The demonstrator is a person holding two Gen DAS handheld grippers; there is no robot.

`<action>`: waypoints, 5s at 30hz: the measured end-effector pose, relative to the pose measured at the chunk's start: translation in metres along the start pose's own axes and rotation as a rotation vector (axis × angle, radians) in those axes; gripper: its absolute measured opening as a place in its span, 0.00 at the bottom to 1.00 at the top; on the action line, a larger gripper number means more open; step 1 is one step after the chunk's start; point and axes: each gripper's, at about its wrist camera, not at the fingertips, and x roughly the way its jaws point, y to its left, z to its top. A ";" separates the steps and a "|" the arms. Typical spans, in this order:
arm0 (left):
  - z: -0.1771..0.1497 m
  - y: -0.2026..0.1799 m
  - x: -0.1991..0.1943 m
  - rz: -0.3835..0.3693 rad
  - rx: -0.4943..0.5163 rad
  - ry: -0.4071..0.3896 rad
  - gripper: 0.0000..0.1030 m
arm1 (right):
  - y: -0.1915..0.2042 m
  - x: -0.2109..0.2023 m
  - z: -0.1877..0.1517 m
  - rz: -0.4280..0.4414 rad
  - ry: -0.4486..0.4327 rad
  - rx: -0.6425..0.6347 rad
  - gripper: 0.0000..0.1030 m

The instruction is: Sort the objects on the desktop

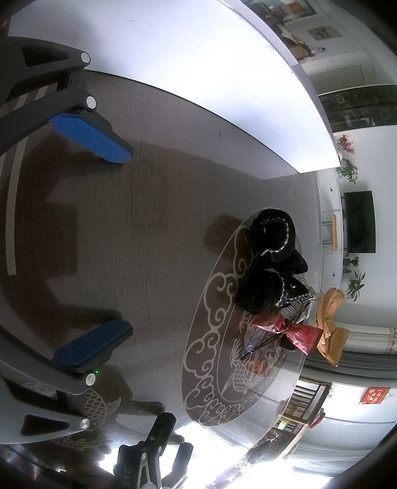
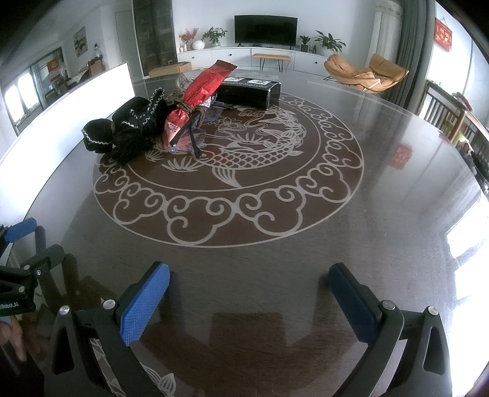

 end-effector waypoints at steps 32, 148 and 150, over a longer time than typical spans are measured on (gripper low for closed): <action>0.003 0.002 0.003 -0.010 0.008 0.018 1.00 | 0.000 0.000 0.000 0.000 0.001 0.001 1.00; -0.022 0.032 0.000 -0.015 0.010 -0.088 1.00 | 0.006 -0.002 0.009 0.036 -0.015 -0.038 0.65; -0.024 0.031 -0.001 -0.013 0.010 -0.082 1.00 | 0.009 -0.002 0.006 0.031 -0.028 -0.044 0.74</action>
